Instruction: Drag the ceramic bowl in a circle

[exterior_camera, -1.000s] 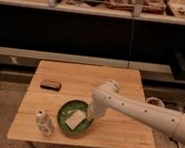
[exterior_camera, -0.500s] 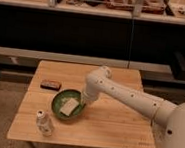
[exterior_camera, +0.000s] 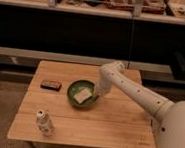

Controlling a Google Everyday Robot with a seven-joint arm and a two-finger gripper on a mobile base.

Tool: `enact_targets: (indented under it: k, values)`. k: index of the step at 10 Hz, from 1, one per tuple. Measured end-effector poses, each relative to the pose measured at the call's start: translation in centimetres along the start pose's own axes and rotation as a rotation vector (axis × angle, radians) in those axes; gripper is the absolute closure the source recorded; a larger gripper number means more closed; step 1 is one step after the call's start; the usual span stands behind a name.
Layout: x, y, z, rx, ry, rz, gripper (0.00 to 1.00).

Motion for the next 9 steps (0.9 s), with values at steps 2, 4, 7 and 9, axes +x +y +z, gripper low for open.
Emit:
enact_targets:
  k: [2,4,7,9]
  values:
    - [-0.3,4.0,-2.0,-0.039,0.034,0.062,1.0]
    - [-2.5,7.1,-4.1,-0.08,0.06,0.081,1.0]
    - [-9.1,7.8,-5.0,-0.116,0.036,0.037,1.0]
    - [-13.1,8.0,-4.8,-0.123,0.006,0.034,1.0]
